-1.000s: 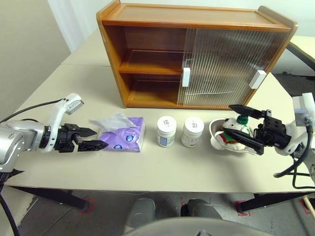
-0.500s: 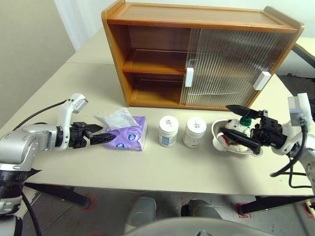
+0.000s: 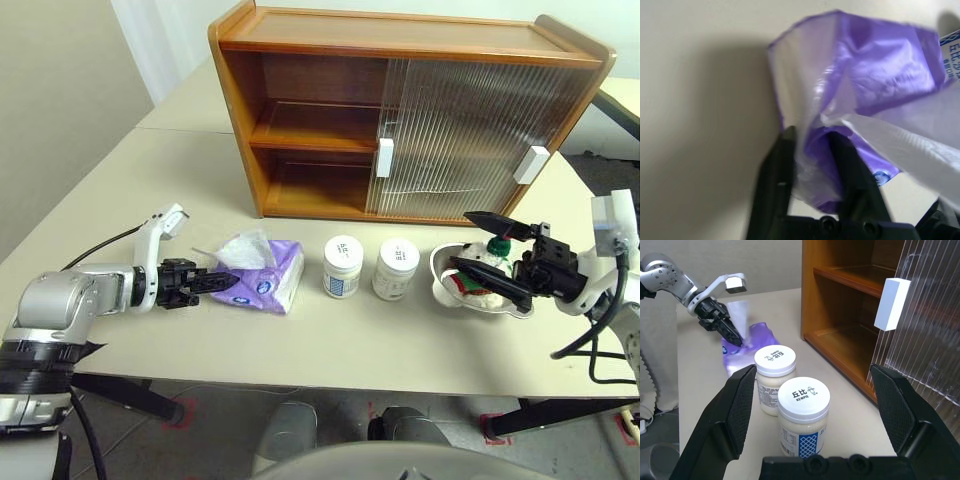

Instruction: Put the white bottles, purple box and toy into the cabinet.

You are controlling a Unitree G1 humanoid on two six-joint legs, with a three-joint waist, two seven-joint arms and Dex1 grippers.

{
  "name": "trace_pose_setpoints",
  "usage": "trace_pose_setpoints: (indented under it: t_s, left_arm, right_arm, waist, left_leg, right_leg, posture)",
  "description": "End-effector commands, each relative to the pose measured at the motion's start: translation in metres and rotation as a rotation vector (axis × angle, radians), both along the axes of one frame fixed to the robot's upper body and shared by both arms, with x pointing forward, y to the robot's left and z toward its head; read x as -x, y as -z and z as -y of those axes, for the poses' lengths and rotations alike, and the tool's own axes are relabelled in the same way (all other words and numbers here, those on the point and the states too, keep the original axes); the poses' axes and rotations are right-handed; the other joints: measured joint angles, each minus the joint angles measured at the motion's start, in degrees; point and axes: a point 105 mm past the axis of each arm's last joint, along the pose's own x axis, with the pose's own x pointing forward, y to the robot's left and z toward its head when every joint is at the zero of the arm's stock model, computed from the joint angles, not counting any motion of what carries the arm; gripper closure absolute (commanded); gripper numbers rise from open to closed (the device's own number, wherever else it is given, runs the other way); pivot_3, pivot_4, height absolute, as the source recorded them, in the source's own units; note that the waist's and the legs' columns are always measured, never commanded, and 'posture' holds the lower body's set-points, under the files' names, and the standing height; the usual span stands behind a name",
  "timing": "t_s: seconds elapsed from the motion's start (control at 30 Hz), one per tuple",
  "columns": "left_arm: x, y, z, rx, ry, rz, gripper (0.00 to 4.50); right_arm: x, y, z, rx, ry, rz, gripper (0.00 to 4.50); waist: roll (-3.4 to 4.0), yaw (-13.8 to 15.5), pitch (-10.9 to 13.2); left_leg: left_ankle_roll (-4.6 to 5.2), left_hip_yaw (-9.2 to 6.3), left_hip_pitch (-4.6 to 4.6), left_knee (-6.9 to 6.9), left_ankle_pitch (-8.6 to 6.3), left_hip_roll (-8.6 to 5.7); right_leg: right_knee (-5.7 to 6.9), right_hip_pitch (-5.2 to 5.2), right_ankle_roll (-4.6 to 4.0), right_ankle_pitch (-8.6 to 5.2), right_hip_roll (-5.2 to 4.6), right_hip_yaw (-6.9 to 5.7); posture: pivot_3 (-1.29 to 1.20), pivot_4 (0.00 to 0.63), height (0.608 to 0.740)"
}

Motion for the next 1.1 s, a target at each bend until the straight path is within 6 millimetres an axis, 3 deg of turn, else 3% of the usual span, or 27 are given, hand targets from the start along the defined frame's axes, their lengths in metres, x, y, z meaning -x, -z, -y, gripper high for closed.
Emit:
trace_pose_setpoints:
  t_s: [0.03,0.07,0.37,0.53,0.6,1.1]
  left_arm:
    - [-0.001,-0.003,0.007,0.057,0.005,0.008,4.26]
    - [-0.002,-0.006,0.007,0.066,0.001,0.018,4.49]
    - [0.000,-0.034,0.006,0.185,-0.069,0.091,4.49]
    - [-0.014,-0.058,0.012,0.263,-0.136,0.195,4.49]
    - [-0.020,-0.062,0.014,0.275,-0.165,0.220,4.49]
    - [-0.042,-0.096,0.061,0.419,-0.216,0.331,4.49]
  right_arm:
    - [-0.001,-0.004,0.001,0.016,0.003,0.024,0.00]
    - [-0.001,-0.004,0.001,0.015,0.002,0.025,0.00]
    - [0.001,-0.001,-0.003,0.003,-0.027,0.016,0.00]
    - [0.003,-0.002,-0.009,-0.007,-0.068,0.023,0.00]
    - [0.004,-0.001,-0.010,0.004,-0.088,0.026,0.00]
    - [0.004,-0.011,-0.017,-0.079,-0.112,0.076,0.00]
  waist:
    - [-0.01,0.00,-0.01]
    - [-0.02,0.01,-0.01]
    - [-0.04,0.09,-0.02]
    - [-0.05,0.40,0.00]
    - [-0.06,0.55,0.00]
    - [-0.22,1.61,0.04]
  left_leg:
    - [0.00,0.00,0.00,0.00,0.00,0.00]
    - [0.00,0.00,-0.01,0.01,0.00,-0.01]
    - [-0.09,0.00,0.01,0.00,0.06,0.00]
    - [-0.09,-0.01,0.27,-0.01,0.08,0.00]
    - [-0.08,0.00,0.45,-0.01,0.09,-0.01]
    - [-0.08,0.19,0.89,0.01,0.10,-0.09]
  right_leg:
    - [0.00,0.00,0.00,0.00,0.00,0.00]
    - [0.00,0.01,0.00,0.00,0.00,0.01]
    - [0.00,0.04,0.01,-0.01,0.02,-0.01]
    - [0.01,0.29,0.09,-0.05,0.02,-0.02]
    - [0.01,0.48,0.56,-0.33,0.03,-0.01]
    - [0.01,0.97,0.74,-0.41,0.10,-0.12]
  posture:
    - [0.16,0.001,0.740]
    - [0.16,0.002,0.740]
    - [0.18,0.005,0.740]
    - [0.19,0.006,0.740]
    - [0.19,0.006,0.740]
    - [0.21,0.001,0.740]
